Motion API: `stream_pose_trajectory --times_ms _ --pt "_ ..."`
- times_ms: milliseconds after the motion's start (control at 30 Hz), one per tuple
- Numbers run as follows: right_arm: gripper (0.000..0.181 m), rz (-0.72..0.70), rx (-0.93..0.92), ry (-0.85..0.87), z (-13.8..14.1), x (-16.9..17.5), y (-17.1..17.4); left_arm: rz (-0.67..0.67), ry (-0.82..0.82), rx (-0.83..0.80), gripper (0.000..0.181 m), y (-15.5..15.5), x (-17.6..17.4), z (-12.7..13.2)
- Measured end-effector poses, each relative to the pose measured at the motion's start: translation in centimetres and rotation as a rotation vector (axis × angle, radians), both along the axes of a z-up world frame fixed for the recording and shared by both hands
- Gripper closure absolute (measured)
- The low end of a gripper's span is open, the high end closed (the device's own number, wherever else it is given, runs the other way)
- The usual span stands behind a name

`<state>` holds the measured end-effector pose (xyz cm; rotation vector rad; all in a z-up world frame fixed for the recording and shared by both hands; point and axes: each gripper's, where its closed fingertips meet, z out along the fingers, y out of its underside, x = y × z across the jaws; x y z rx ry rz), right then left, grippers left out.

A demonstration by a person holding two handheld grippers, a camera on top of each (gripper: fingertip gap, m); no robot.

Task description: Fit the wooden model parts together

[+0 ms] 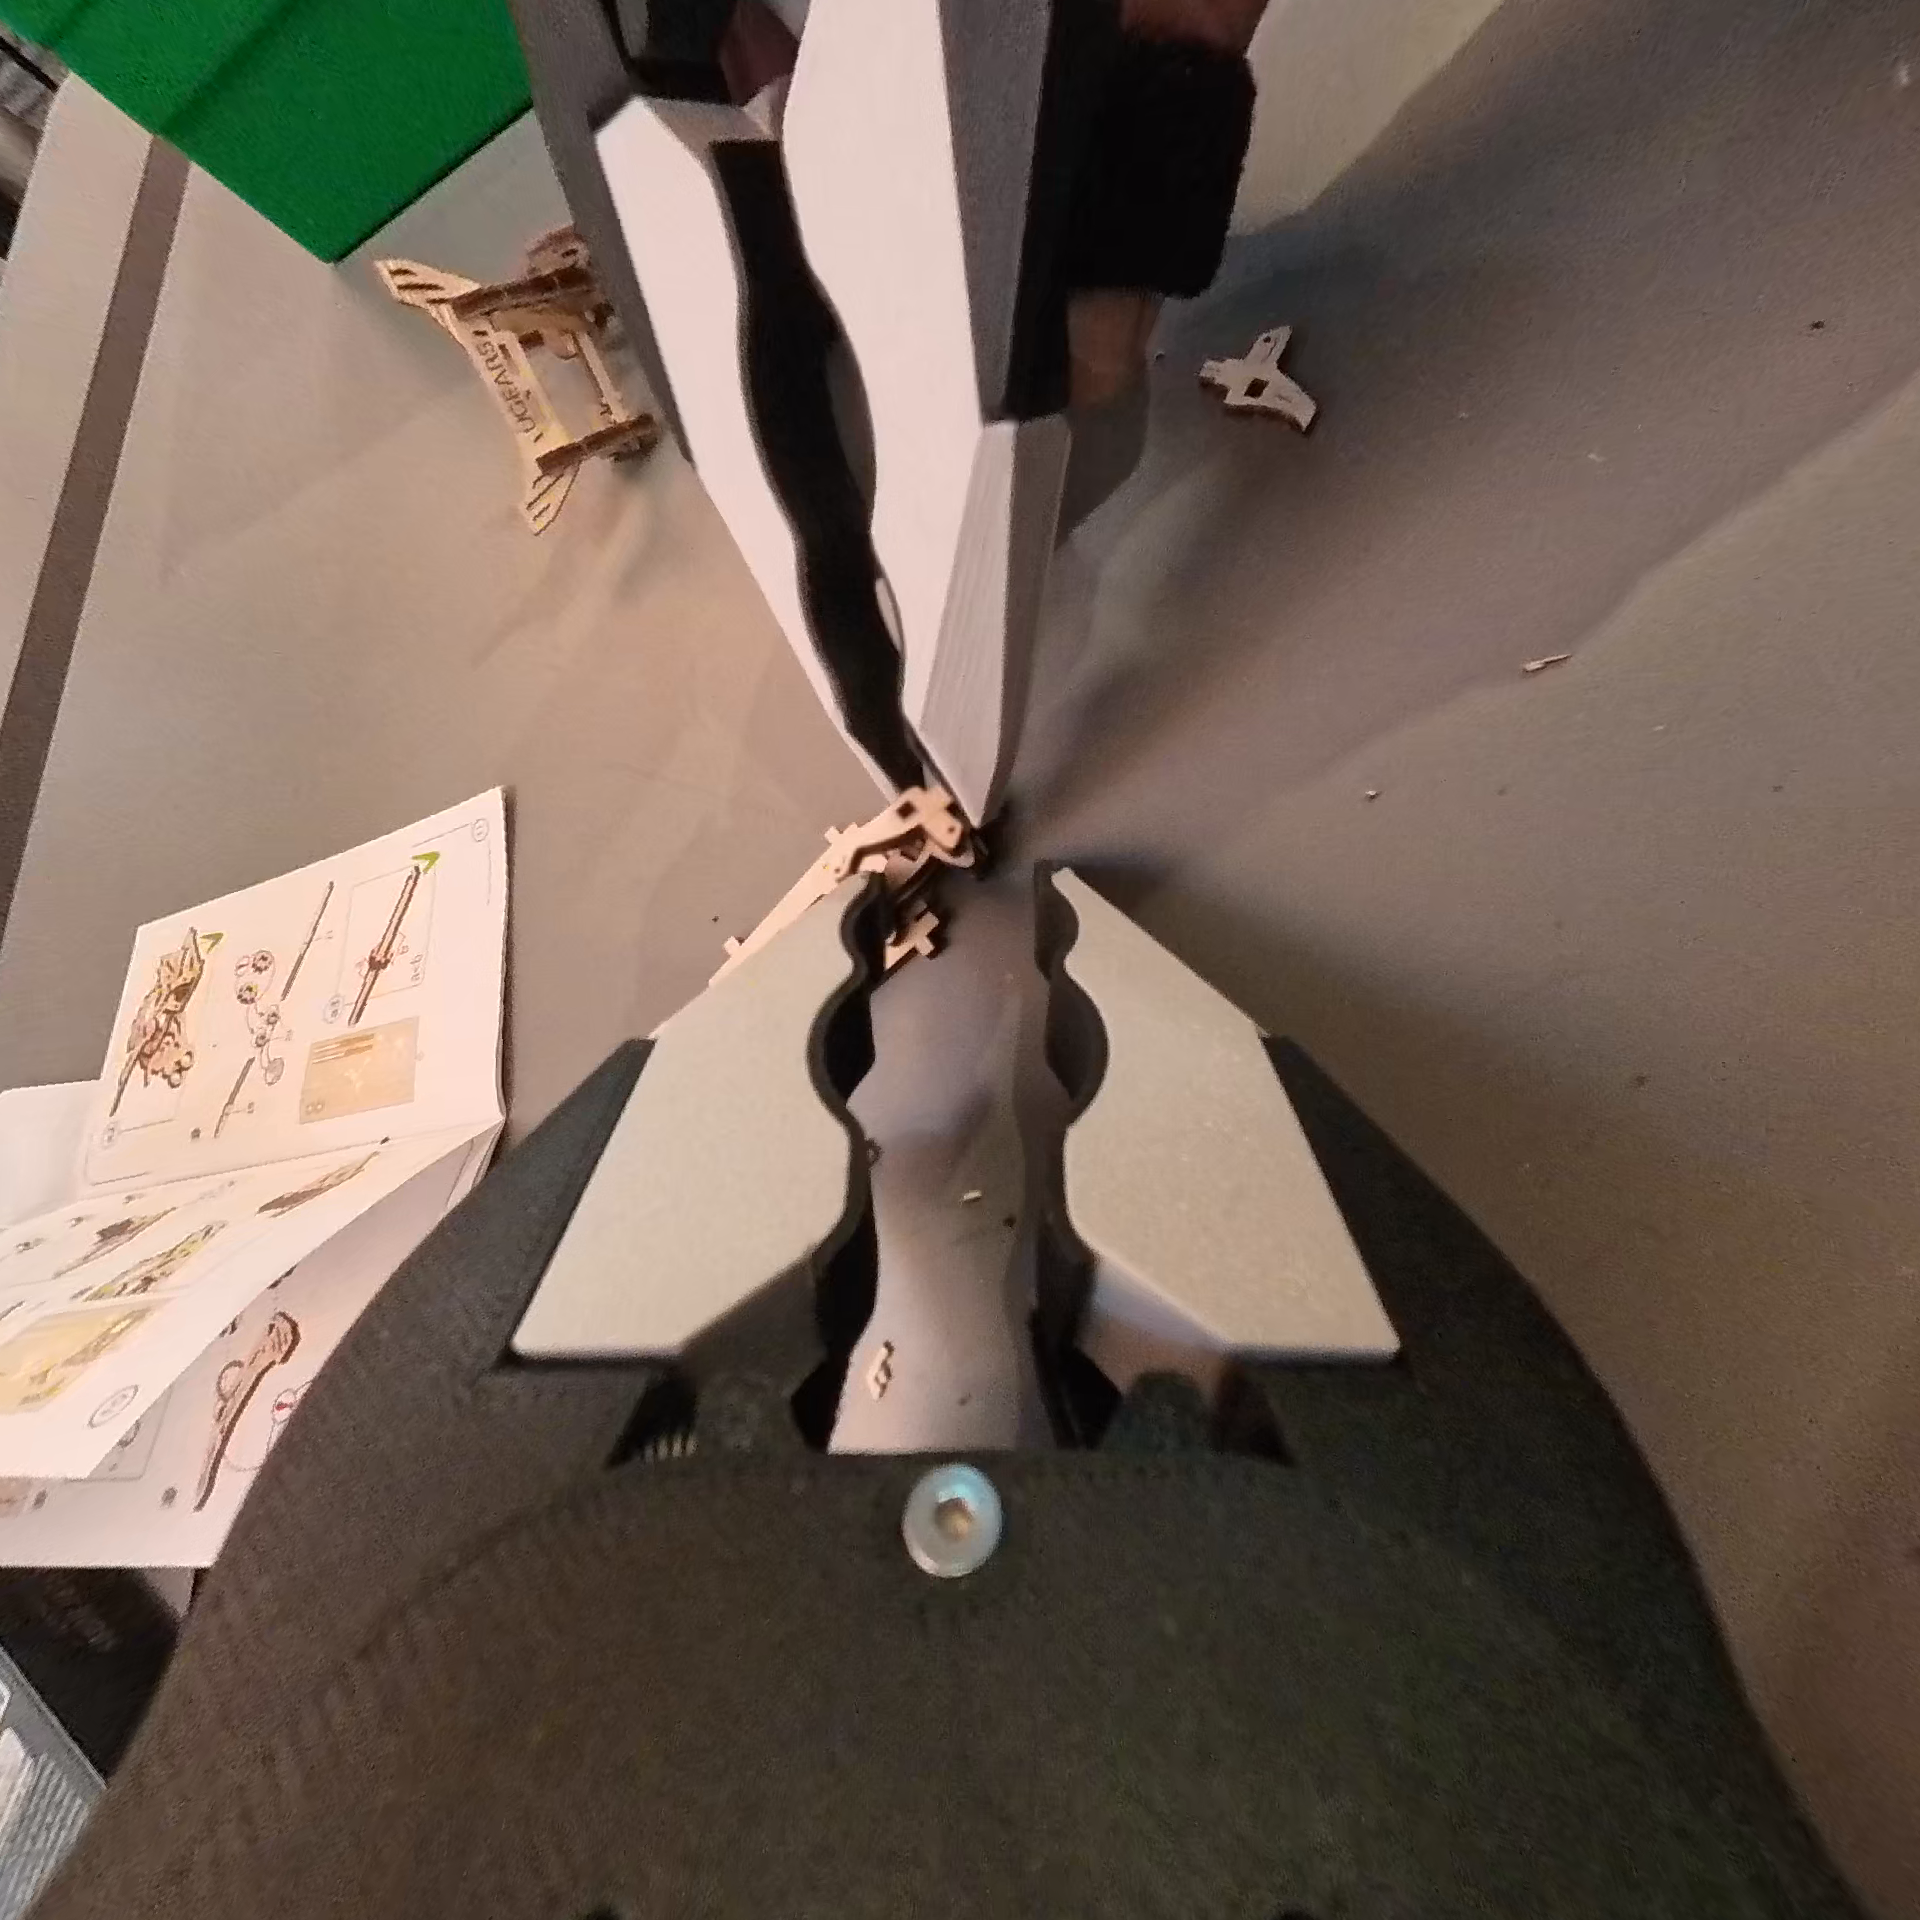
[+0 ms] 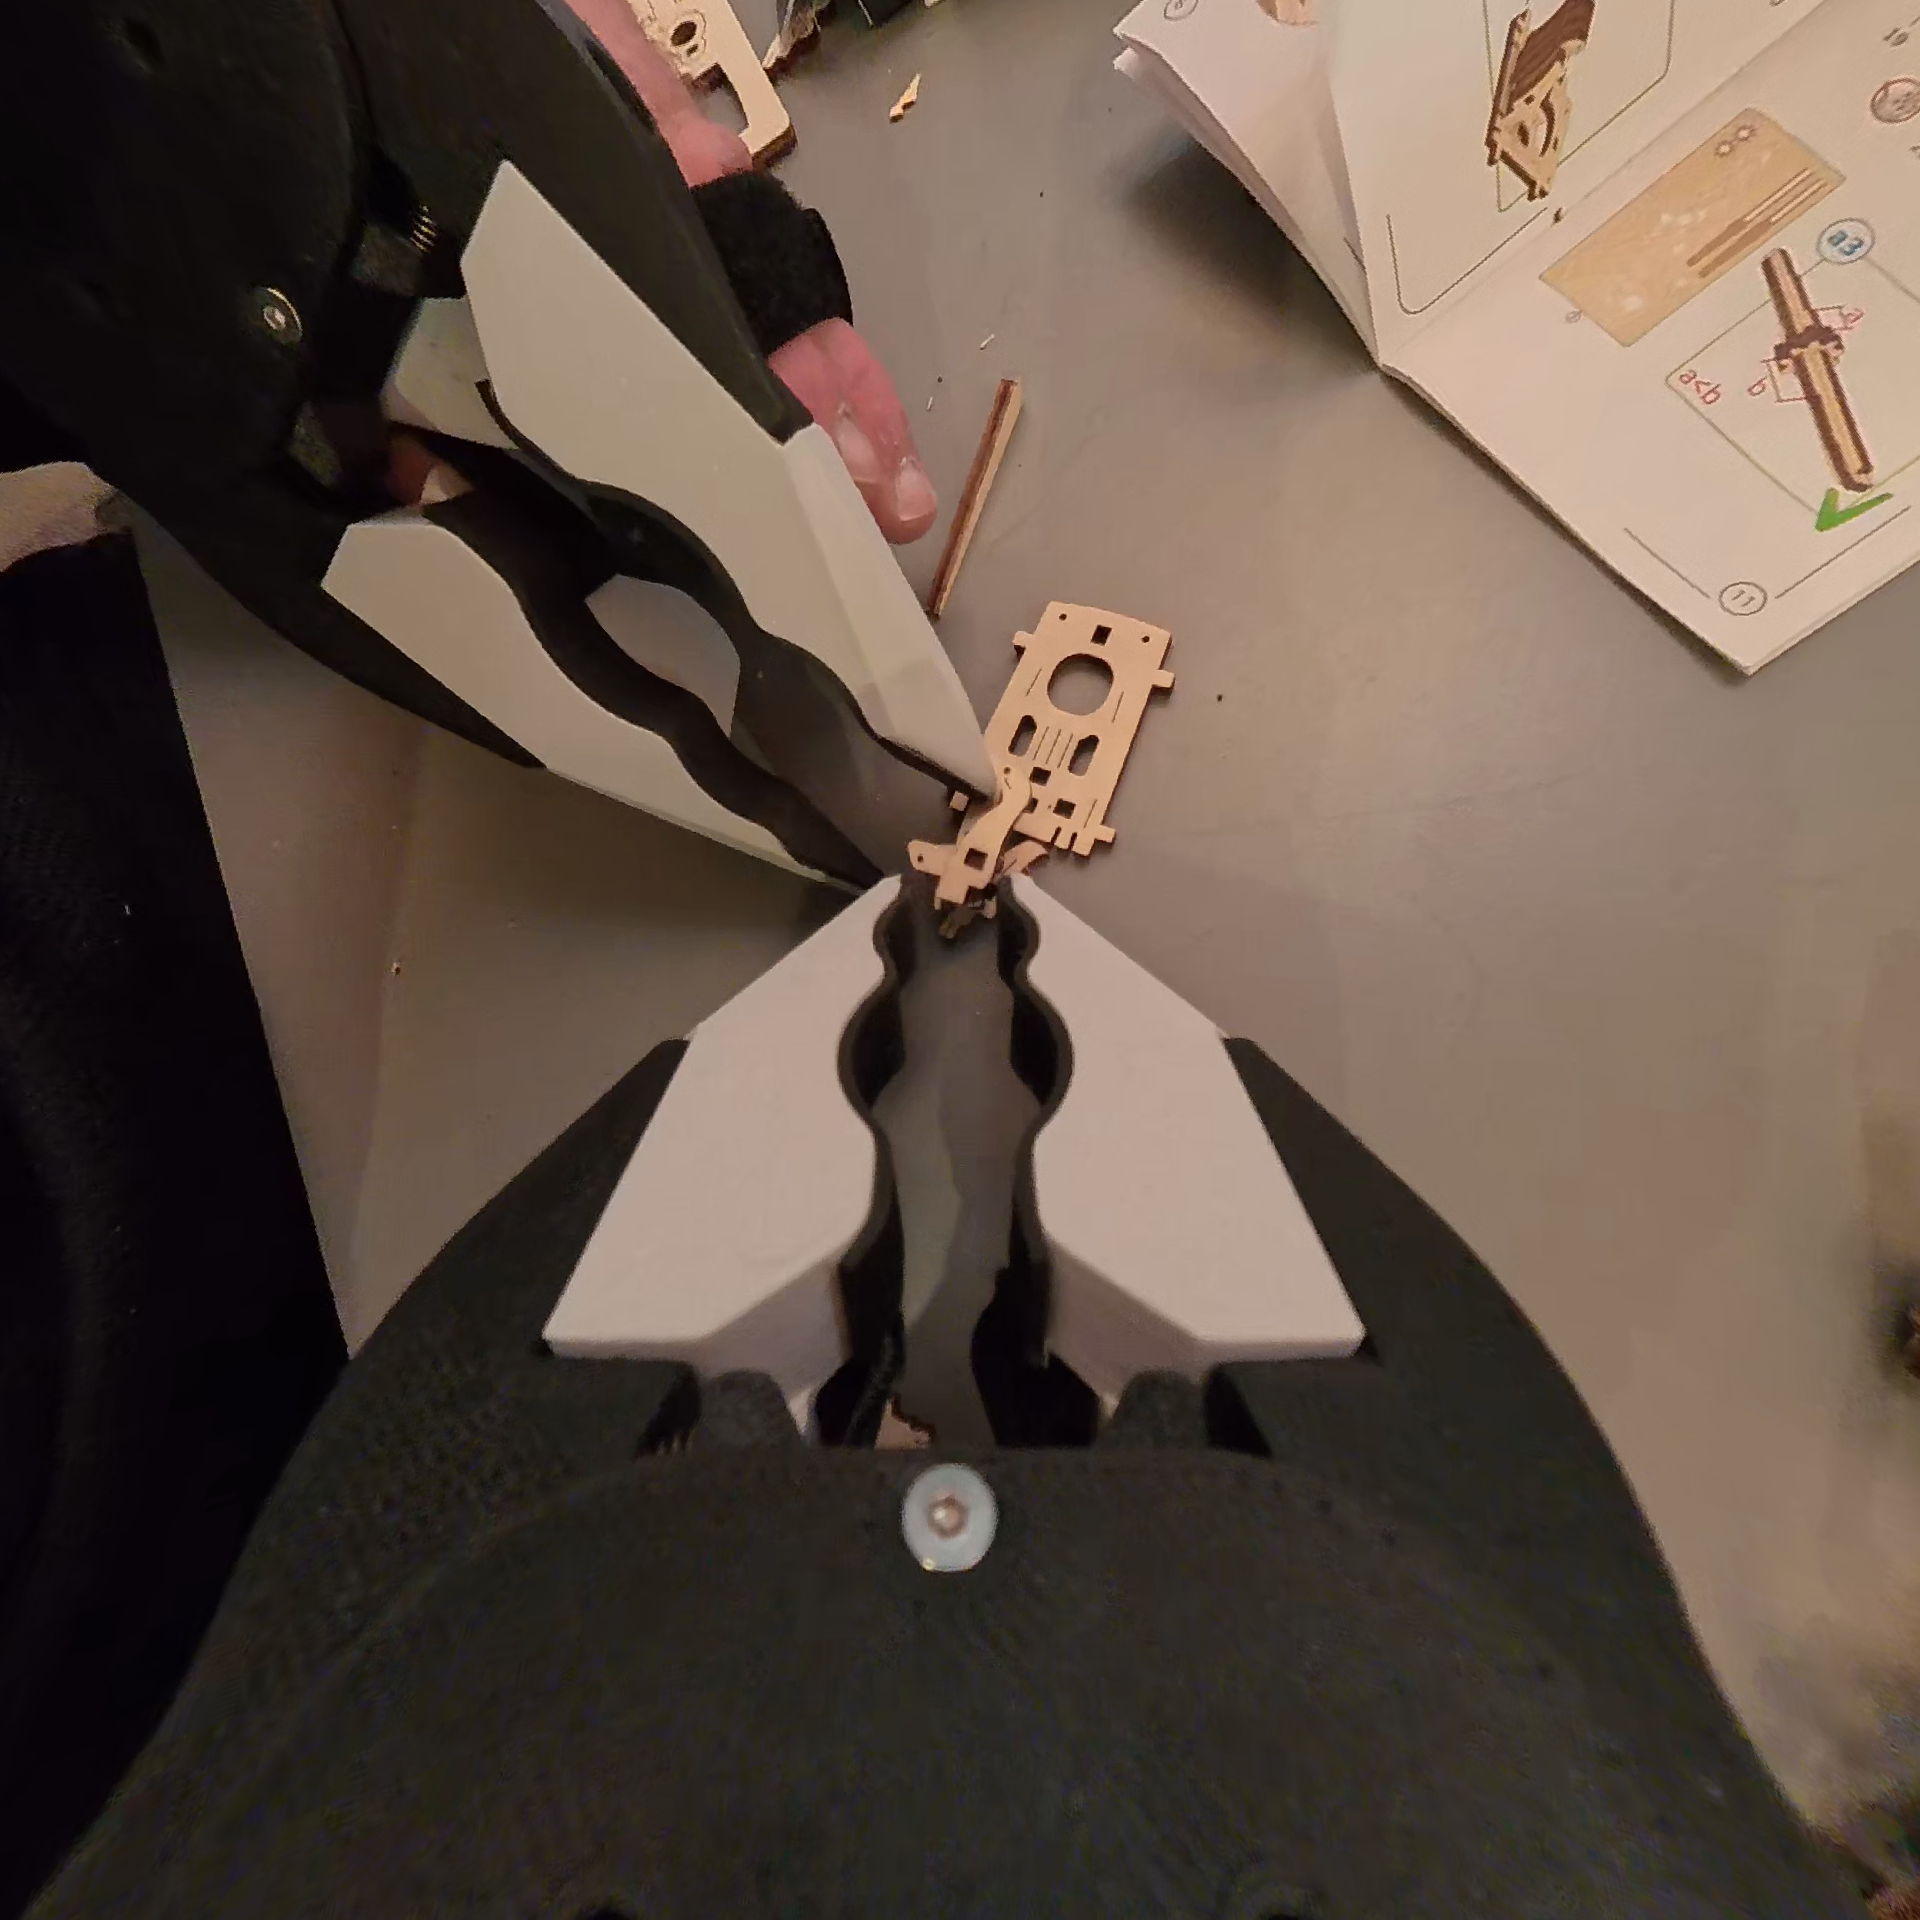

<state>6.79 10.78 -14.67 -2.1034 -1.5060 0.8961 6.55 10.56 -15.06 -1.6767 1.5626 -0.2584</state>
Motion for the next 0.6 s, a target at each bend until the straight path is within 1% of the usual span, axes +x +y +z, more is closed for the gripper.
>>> stream_pose_trajectory --times_ms 133,233,433,600 --pt "0.167 0.014 0.022 -0.008 0.12 -0.03 0.04 -0.004 0.0 0.003 0.155 -0.07 0.03 -0.01" --pt "0.172 0.027 0.043 -0.003 0.3 -0.21 0.03 -0.004 0.0 0.003 0.156 -0.06 0.03 -0.01" --pt "0.173 0.042 0.051 -0.009 0.26 -0.27 0.02 -0.007 -0.001 0.007 0.156 -0.08 0.05 0.01" --pt "0.173 0.083 0.054 -0.017 0.52 -0.28 0.05 -0.001 -0.016 0.011 0.154 -0.17 -0.07 0.31"
